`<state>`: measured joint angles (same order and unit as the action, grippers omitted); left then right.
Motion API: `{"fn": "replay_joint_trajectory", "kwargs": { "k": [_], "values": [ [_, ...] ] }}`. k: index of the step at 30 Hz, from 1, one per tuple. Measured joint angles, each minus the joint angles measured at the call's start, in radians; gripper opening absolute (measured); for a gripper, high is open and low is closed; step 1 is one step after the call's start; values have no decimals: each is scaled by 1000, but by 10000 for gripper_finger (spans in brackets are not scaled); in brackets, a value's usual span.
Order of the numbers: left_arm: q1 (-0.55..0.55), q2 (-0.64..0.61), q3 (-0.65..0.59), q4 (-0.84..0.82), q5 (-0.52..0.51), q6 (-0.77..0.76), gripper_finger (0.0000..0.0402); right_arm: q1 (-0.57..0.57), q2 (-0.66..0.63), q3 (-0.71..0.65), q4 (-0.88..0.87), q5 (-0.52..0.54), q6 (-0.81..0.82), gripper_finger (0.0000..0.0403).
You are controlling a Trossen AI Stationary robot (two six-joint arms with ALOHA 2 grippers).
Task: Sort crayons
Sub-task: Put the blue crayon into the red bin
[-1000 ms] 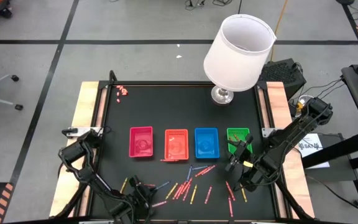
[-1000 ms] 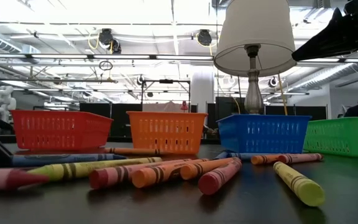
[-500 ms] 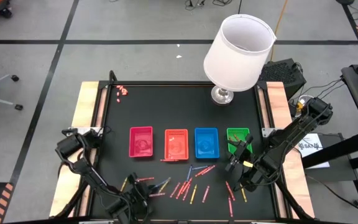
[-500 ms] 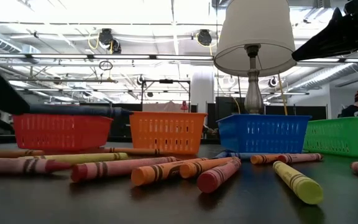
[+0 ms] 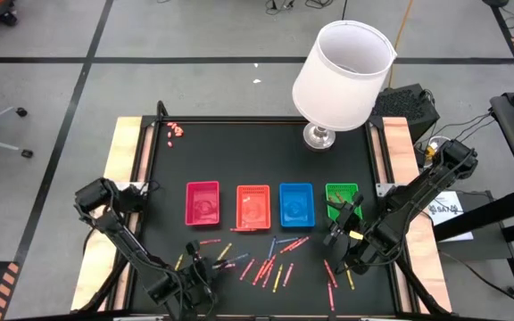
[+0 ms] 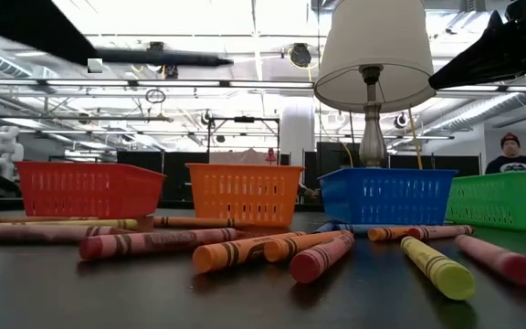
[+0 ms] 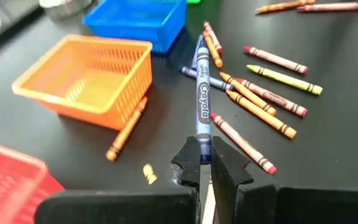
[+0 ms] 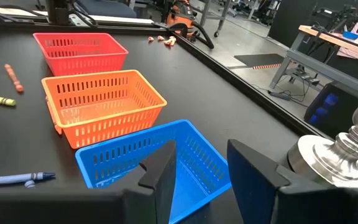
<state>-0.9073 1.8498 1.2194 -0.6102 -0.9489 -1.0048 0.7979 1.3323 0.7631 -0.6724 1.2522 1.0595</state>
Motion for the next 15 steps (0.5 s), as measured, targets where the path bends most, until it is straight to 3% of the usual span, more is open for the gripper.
{"fn": "replay_joint_trajectory", "kwargs": {
  "k": [10,15],
  "values": [
    [16,-44,0,4,-4,337,13,0,0,0,0,0,-2,128],
    [21,-46,0,5,-17,433,13,0,0,0,0,0,-2,128]
  ]
}}
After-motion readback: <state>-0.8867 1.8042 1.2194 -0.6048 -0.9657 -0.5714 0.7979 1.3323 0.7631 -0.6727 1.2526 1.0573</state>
